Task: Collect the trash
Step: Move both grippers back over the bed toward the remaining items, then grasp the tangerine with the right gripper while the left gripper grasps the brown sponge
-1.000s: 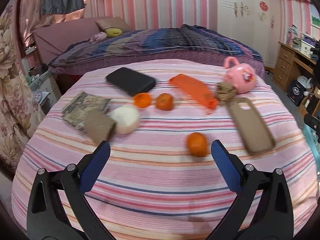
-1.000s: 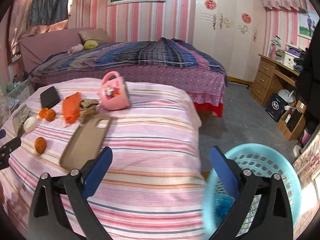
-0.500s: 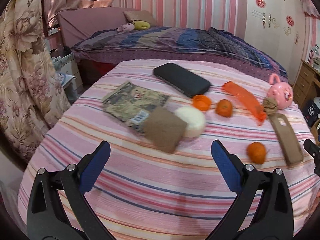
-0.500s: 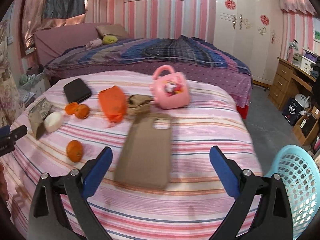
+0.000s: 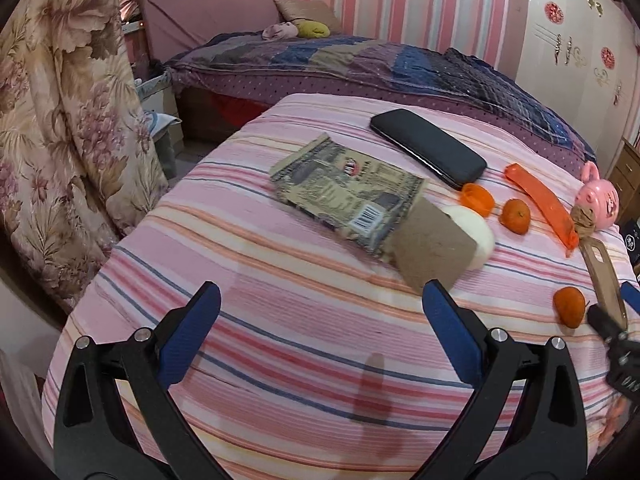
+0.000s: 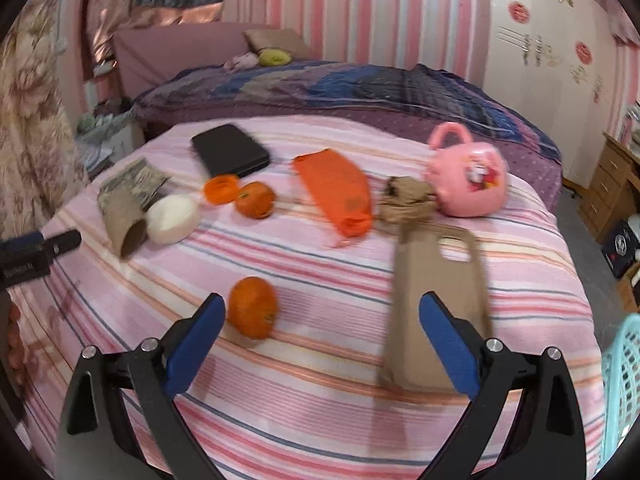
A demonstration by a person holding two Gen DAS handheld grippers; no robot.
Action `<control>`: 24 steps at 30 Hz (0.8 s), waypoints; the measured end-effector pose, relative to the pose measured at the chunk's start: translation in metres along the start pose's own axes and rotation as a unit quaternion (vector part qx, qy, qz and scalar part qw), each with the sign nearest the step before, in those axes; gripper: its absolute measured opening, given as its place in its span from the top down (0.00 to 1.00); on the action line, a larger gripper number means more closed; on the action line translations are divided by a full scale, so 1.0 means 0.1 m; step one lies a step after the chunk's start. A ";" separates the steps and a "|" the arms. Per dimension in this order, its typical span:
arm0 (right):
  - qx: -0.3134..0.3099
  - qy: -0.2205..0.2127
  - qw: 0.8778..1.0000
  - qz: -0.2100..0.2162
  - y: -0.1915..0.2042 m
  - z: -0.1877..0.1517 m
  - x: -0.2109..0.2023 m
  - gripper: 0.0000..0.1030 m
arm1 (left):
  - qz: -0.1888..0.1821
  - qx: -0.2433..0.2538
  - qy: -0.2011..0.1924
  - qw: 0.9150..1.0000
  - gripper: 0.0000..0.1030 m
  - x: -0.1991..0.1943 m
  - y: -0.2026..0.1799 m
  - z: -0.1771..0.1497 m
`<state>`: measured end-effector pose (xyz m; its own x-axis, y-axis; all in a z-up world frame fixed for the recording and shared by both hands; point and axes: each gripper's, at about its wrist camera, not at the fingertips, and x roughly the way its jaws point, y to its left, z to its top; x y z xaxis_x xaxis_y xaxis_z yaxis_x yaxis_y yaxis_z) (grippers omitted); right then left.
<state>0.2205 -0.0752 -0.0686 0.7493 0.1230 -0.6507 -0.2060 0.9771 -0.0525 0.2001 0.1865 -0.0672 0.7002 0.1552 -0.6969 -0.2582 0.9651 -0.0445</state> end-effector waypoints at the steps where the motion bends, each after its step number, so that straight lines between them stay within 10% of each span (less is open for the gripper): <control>1: -0.013 0.009 1.000 0.001 0.07 0.01 0.05 0.08 | 0.001 0.001 0.001 1.000 0.05 0.00 0.01 0.00; 10: -0.039 0.053 0.996 0.058 0.23 0.05 0.29 0.69 | -0.004 0.021 0.017 1.000 0.05 0.05 -0.05 0.02; 24: -0.011 0.025 0.998 0.053 -0.07 0.02 0.10 0.71 | -0.039 0.059 -0.004 0.997 0.05 0.18 -0.56 0.15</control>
<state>0.2305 -0.0804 -0.0737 0.6904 0.2161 -0.6904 -0.2967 0.9550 0.0022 0.2372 0.1380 -0.0666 0.7203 0.0793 -0.6892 -0.1221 0.9924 -0.0134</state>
